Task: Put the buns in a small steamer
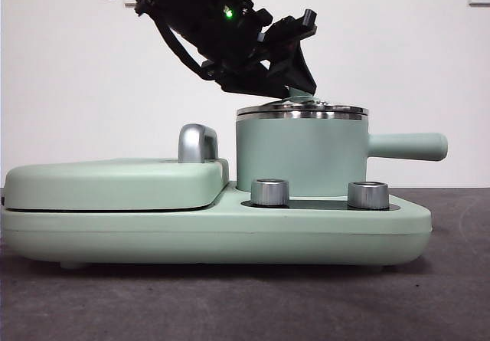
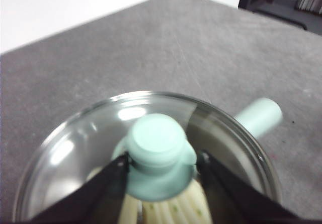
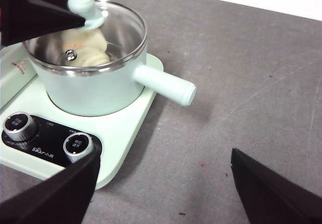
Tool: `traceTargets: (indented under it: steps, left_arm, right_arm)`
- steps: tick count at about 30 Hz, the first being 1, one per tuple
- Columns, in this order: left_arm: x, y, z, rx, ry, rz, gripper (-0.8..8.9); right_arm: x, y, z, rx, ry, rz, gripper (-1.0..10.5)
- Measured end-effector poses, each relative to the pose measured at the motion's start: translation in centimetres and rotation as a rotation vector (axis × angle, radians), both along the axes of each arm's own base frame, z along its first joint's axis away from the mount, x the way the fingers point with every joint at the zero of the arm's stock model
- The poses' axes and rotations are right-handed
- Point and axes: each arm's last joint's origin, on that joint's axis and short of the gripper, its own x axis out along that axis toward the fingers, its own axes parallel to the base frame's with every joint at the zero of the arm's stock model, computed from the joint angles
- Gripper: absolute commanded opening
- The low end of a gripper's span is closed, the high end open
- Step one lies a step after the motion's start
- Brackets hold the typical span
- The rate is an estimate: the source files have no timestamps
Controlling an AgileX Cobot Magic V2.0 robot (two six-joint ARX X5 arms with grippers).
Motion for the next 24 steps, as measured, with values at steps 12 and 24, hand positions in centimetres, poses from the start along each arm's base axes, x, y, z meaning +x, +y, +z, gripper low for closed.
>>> traceTargets:
  steps: [12,24]
  left_arm:
    - [-1.1,0.9,1.2,0.041,0.051,0.0,2.85]
    - [-6.4,7.5,7.7,0.054,0.217,0.093,2.81]
  right_arm:
    - [0.0,0.0,-0.1,-0.005,0.008,0.0,4.0]
    - [-0.1,0.2,-0.1,0.026,0.025,0.07,4.0]
